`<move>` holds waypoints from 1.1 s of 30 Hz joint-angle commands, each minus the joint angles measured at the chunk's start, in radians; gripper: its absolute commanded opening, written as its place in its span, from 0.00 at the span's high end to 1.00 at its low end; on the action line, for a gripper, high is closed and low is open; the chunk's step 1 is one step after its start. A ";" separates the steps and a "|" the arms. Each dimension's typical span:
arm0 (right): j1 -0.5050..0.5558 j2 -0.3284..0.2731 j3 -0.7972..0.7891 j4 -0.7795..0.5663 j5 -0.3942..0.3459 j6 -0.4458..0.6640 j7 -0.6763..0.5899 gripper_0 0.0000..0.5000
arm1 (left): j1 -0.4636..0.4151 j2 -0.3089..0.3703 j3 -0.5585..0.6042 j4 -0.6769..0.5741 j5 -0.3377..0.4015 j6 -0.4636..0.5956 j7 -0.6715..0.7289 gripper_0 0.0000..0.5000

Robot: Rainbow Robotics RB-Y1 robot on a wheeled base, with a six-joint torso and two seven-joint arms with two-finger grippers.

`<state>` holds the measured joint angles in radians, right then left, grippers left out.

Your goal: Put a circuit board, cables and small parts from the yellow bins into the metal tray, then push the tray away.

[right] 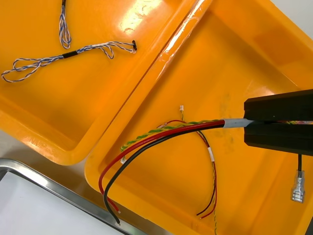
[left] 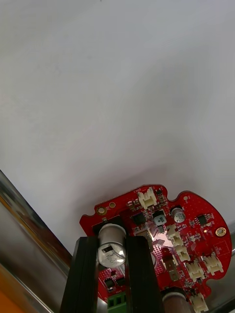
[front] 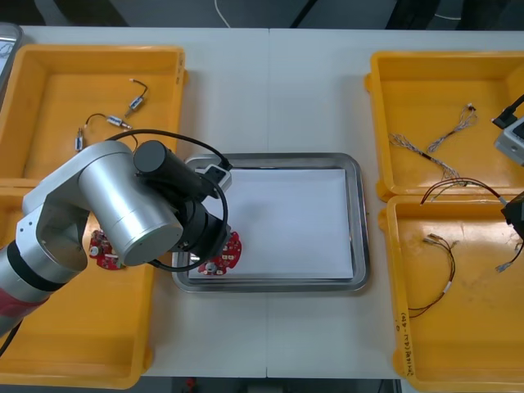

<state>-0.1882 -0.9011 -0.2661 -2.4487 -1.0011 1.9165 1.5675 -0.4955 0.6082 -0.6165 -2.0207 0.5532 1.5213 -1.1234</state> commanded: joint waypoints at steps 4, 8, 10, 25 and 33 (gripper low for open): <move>-0.024 -0.036 0.008 -0.006 -0.002 0.003 0.046 1.00 | -0.034 -0.019 -0.035 0.023 -0.015 -0.050 0.117 1.00; -0.024 -0.036 0.007 -0.004 -0.002 0.003 0.045 1.00 | -0.034 -0.019 -0.037 0.025 -0.010 -0.052 0.122 0.99; -0.024 -0.036 0.007 -0.004 -0.002 0.003 0.043 1.00 | -0.034 -0.018 -0.037 0.025 -0.009 -0.052 0.125 0.94; -0.024 -0.036 0.007 -0.004 -0.002 0.003 0.046 1.00 | -0.035 -0.021 0.001 -0.018 0.008 -0.007 0.165 0.00; -0.030 -0.036 0.005 -0.004 -0.011 0.003 0.046 1.00 | -0.052 -0.025 0.106 -0.112 0.076 0.168 0.172 0.00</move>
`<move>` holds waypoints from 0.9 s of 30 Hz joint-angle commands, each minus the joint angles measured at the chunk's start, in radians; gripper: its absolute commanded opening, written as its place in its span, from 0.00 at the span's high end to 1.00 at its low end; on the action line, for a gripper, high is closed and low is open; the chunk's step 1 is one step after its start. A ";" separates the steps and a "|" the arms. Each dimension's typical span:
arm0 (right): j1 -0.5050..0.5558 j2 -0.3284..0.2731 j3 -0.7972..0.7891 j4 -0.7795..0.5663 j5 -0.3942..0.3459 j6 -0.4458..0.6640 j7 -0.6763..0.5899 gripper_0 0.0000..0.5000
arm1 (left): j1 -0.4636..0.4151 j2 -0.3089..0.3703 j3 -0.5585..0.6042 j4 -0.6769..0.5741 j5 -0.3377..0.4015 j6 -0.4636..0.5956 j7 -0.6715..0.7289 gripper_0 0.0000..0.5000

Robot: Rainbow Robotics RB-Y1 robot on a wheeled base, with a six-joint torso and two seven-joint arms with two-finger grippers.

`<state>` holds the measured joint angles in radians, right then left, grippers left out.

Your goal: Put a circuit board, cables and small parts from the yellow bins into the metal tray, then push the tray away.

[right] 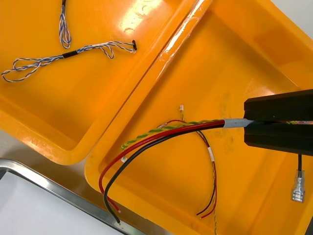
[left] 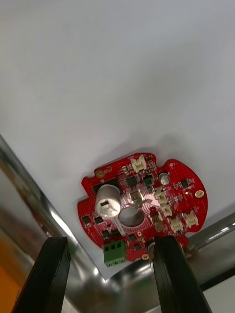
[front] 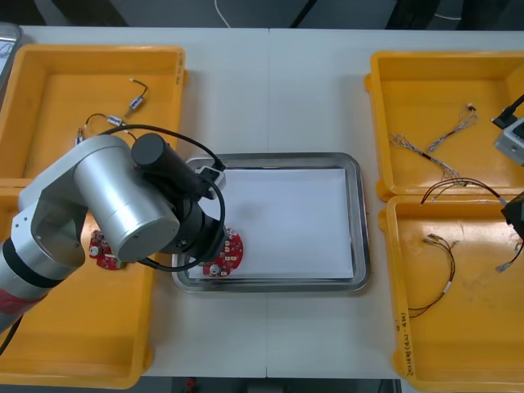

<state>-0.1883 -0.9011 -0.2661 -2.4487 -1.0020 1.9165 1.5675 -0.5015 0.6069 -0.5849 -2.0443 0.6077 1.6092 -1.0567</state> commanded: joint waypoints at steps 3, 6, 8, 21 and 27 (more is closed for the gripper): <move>-0.039 -0.036 0.007 -0.004 -0.015 0.003 0.046 1.00 | -0.055 -0.024 0.134 -0.129 0.052 0.155 0.107 0.00; -0.051 -0.036 0.007 -0.004 -0.021 0.003 0.046 1.00 | -0.077 -0.024 0.204 -0.159 0.093 0.245 0.109 0.00; -0.062 -0.036 0.008 -0.004 -0.032 0.003 0.048 1.00 | -0.103 -0.024 0.255 -0.172 0.119 0.311 0.110 0.00; -0.201 -0.036 0.154 -0.007 -0.050 0.003 0.065 1.00 | -0.134 0.037 0.513 -0.128 0.170 0.311 0.115 0.00; -0.292 -0.036 0.268 -0.007 -0.050 0.003 0.069 1.00 | -0.135 0.083 0.565 -0.045 0.124 0.311 0.101 0.00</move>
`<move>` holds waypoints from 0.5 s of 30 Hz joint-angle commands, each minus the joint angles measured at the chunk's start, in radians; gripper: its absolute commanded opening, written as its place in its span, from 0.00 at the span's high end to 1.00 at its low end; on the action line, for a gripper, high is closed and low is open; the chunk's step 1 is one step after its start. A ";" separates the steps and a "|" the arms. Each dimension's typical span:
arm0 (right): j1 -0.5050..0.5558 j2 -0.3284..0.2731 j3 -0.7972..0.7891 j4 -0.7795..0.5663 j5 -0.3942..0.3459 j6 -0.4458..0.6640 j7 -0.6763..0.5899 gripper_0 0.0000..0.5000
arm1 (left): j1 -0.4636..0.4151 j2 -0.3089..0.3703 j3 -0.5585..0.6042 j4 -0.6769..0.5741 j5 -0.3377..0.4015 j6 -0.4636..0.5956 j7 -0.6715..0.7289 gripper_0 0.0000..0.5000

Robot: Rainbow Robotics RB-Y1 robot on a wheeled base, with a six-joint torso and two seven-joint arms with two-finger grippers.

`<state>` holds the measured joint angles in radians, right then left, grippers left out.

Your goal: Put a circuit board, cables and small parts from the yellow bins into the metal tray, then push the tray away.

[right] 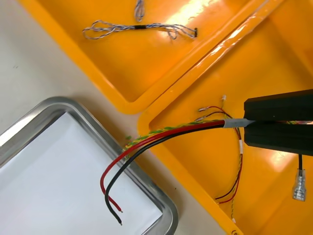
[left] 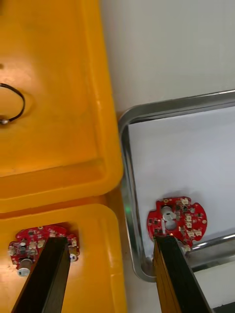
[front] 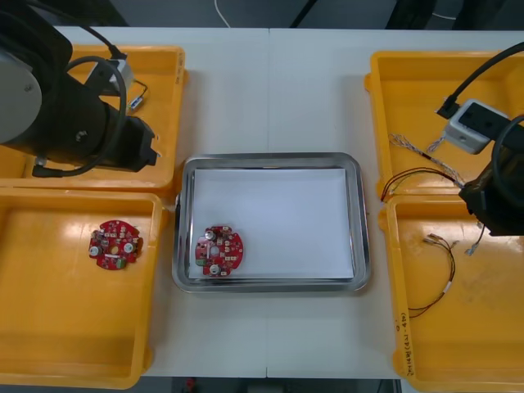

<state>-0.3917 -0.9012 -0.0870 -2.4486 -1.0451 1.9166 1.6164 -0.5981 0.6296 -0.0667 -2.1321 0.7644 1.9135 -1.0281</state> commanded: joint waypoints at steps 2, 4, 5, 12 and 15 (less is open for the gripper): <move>-0.133 -0.036 0.145 -0.007 -0.004 0.003 0.023 1.00 | -0.040 0.073 0.070 0.077 -0.045 0.006 0.066 0.00; -0.167 -0.036 0.194 -0.007 -0.004 0.003 0.031 1.00 | -0.045 0.079 0.087 0.098 -0.053 0.006 0.062 0.00; -0.190 -0.036 0.225 -0.007 -0.006 0.003 0.039 1.00 | -0.049 0.084 0.096 0.112 -0.054 0.006 0.059 0.00; -0.303 -0.030 0.395 0.007 0.024 0.003 0.065 1.00 | -0.106 0.094 0.105 0.227 -0.056 0.006 0.040 0.00; -0.335 0.004 0.438 0.028 0.042 0.003 0.085 1.00 | -0.127 0.094 0.105 0.284 -0.056 0.006 0.026 0.00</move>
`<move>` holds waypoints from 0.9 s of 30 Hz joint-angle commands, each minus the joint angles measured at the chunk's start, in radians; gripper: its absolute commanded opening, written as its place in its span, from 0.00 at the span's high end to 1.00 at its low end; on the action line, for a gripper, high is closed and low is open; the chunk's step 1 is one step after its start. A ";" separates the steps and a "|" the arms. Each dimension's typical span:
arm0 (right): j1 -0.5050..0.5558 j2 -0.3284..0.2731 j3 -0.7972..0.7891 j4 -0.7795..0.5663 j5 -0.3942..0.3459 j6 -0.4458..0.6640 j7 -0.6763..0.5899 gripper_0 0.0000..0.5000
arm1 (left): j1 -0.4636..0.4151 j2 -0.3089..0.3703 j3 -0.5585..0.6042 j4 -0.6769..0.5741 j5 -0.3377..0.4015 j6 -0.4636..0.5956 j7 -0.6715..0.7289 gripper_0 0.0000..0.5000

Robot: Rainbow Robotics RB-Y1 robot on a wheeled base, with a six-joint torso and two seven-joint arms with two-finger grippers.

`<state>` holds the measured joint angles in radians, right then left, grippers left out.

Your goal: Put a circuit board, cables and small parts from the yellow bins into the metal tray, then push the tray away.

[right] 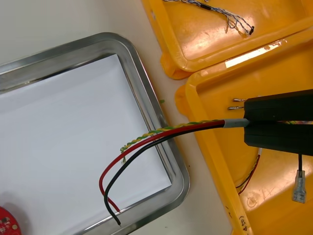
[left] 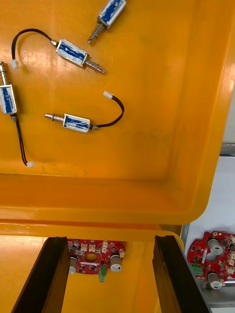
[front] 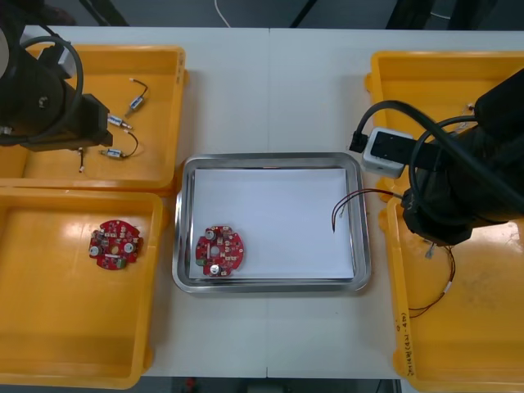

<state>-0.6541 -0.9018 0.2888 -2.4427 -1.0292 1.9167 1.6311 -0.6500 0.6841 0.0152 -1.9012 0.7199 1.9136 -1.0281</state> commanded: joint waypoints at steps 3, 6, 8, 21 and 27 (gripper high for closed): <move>-0.093 0.054 0.070 0.059 0.031 0.003 0.131 1.00 | -0.082 0.040 0.023 0.085 -0.019 0.006 0.016 0.00; -0.108 0.106 0.070 0.111 0.051 0.003 0.219 1.00 | -0.091 0.042 0.023 0.123 -0.030 0.006 -0.001 0.00; -0.114 0.132 0.070 0.137 0.069 0.003 0.262 1.00 | -0.099 0.040 0.023 0.143 -0.037 0.006 -0.012 0.00; -0.205 0.264 0.202 0.246 0.236 0.003 0.460 1.00 | -0.146 0.040 0.046 0.335 -0.123 0.006 -0.216 0.00; -0.205 0.310 0.293 0.284 0.299 0.003 0.475 1.00 | -0.181 0.040 0.046 0.449 -0.158 -0.038 -0.280 0.00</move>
<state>-0.8227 -0.6307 0.5311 -2.1725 -0.7542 1.9168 2.0678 -0.7696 0.6844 0.0331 -1.4842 0.5850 1.9115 -1.2626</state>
